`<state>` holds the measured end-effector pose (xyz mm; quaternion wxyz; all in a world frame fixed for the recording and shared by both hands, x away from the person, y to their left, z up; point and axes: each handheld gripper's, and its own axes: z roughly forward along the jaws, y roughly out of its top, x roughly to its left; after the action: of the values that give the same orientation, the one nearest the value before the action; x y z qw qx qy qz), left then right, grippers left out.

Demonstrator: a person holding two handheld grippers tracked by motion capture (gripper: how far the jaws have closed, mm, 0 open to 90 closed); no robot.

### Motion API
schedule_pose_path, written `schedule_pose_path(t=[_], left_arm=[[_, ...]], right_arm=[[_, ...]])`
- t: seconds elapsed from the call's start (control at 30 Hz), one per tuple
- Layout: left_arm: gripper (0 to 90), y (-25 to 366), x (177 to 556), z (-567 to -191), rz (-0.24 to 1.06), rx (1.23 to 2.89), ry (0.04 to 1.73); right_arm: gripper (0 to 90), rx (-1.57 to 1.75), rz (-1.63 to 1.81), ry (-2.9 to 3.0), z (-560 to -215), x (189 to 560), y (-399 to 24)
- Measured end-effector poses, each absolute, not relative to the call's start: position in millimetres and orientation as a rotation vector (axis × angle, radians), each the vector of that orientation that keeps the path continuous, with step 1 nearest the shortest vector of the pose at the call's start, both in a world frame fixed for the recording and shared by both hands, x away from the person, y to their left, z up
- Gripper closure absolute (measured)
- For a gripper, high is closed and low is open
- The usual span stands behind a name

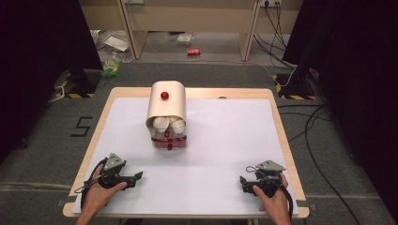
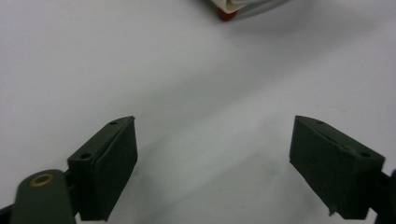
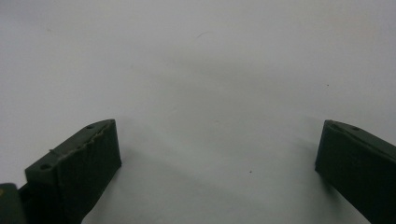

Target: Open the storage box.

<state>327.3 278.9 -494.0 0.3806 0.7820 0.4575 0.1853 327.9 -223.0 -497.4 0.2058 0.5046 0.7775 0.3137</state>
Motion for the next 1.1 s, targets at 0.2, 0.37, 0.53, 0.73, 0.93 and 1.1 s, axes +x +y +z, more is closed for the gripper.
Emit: schedule_pose_path(t=[0.2,0.37,0.53,0.73,0.93,1.1], left_arm=[[15.3,270.6,322.1,-475.6,0.491,1.983,1.103],[15.7,270.6,321.4,-464.5,0.513,1.955,1.084],[16.1,268.0,322.6,-455.3,0.517,1.935,1.065],[16.7,261.0,322.9,-448.2,0.516,1.935,1.031],[17.1,255.5,322.7,-440.8,0.517,1.925,1.005],[17.1,253.1,322.5,-435.9,0.517,1.918,0.989]], right_arm=[[0.4,1.412,0.874,2.166,-497.4,327.5,-222.6],[0.4,1.405,0.873,2.168,-497.4,327.8,-223.0],[0.4,1.413,0.875,2.165,-497.4,327.5,-222.6],[0.5,1.413,0.874,2.165,-497.4,327.5,-222.6],[0.5,1.412,0.874,2.165,-497.4,327.5,-222.6],[0.5,1.413,0.874,2.165,-497.4,327.5,-222.6]])
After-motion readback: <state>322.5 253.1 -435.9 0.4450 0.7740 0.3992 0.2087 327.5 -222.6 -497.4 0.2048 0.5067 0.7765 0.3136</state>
